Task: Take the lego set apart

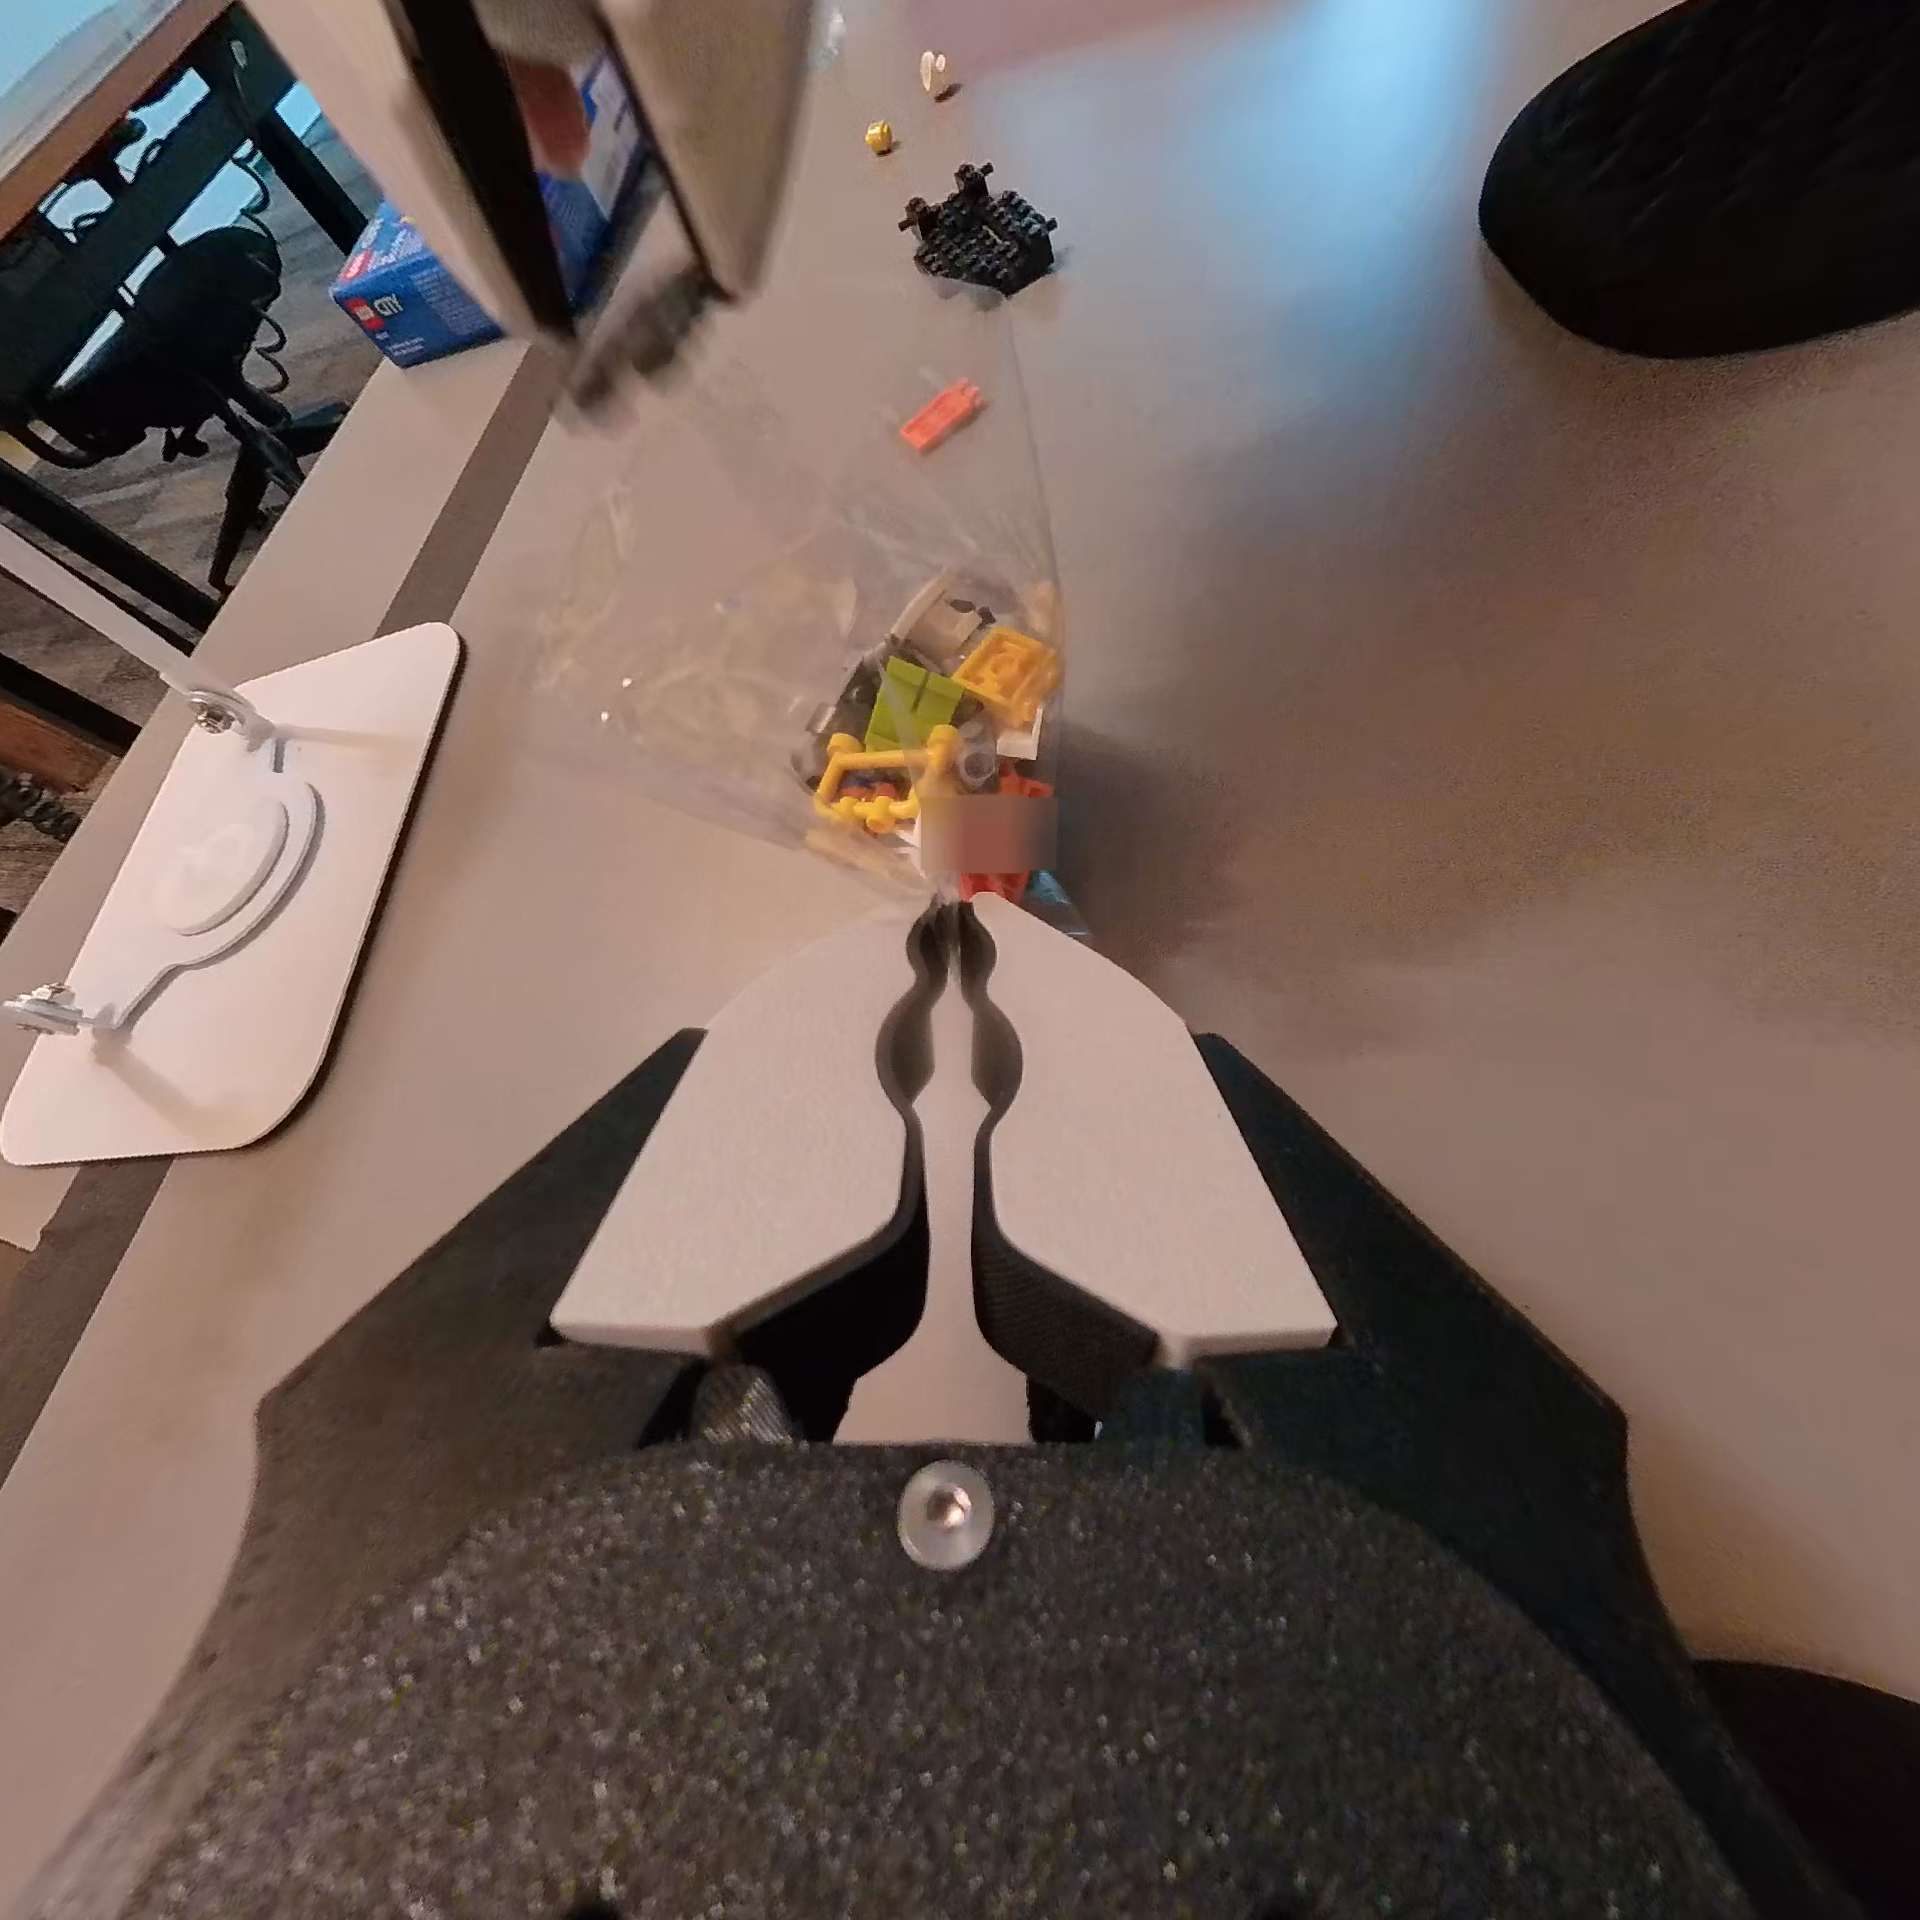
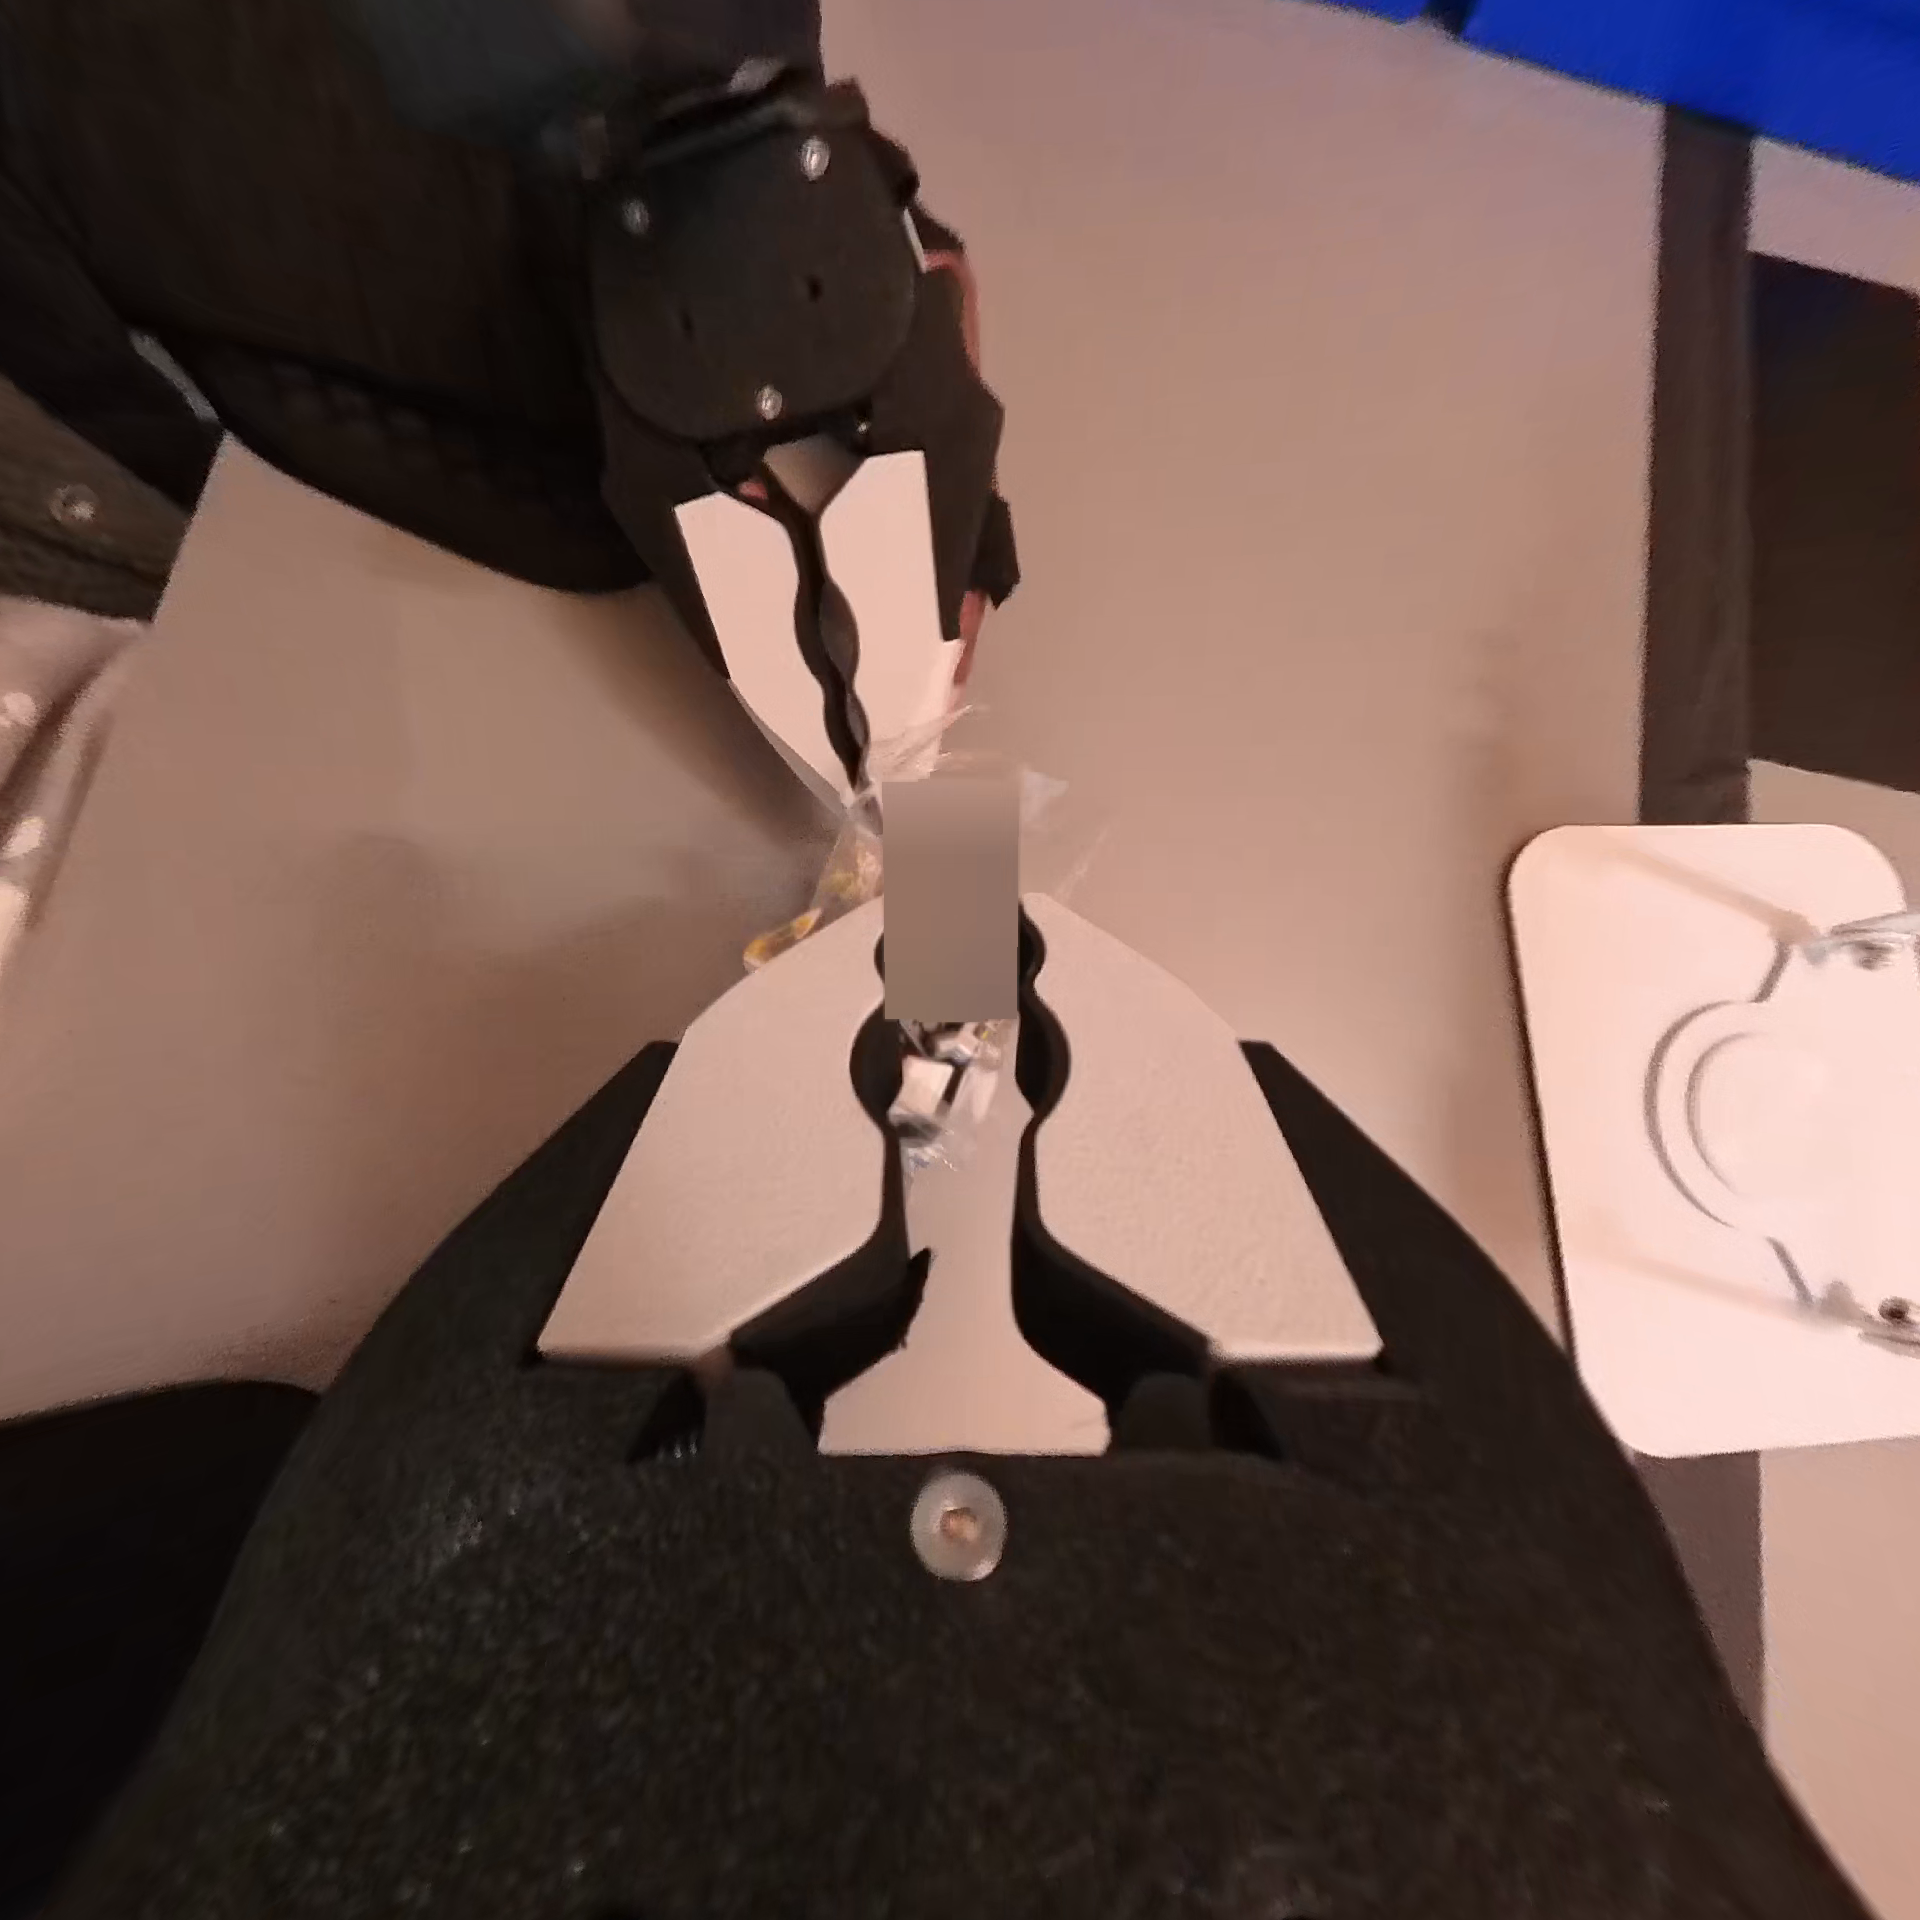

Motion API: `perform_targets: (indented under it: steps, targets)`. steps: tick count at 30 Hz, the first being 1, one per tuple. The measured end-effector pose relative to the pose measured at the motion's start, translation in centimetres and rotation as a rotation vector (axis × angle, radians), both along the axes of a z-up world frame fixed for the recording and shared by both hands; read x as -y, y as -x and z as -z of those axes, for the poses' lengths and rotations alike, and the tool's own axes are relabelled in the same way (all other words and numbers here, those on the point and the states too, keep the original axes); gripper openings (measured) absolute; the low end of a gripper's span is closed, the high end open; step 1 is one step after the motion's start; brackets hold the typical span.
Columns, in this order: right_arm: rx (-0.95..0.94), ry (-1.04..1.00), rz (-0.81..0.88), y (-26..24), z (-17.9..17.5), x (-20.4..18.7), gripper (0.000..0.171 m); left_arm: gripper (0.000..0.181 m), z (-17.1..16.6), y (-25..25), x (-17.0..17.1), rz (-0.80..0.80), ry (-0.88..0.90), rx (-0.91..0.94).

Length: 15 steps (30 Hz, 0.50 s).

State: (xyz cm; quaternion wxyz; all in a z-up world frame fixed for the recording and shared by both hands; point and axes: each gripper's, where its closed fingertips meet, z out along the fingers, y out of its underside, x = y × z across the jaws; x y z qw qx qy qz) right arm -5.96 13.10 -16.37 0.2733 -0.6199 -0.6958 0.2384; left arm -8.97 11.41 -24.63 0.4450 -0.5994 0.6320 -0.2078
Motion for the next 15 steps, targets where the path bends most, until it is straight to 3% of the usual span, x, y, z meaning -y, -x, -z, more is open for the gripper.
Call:
perform_targets:
  steps: [3,7,11,15]
  targets:
    - [-0.042,0.051,0.003,0.2,0.3,0.6,0.033,0.001,0.0,0.0,0.1,0.002,-0.004,-0.003]
    - [-0.079,0.057,0.121,-3.2,-0.2,-1.1,0.036,0.001,-0.1,0.0,0.1,0.003,-0.011,-0.006]
    - [0.16,0.05,0.316,-10.9,4.8,-3.8,0.036,0.001,-0.2,0.0,0.0,-0.001,-0.025,-0.008]
    - [0.359,0.124,0.455,-17.3,11.0,-4.1,0.035,0.002,-0.4,0.0,-0.2,-0.012,-0.046,-0.003]
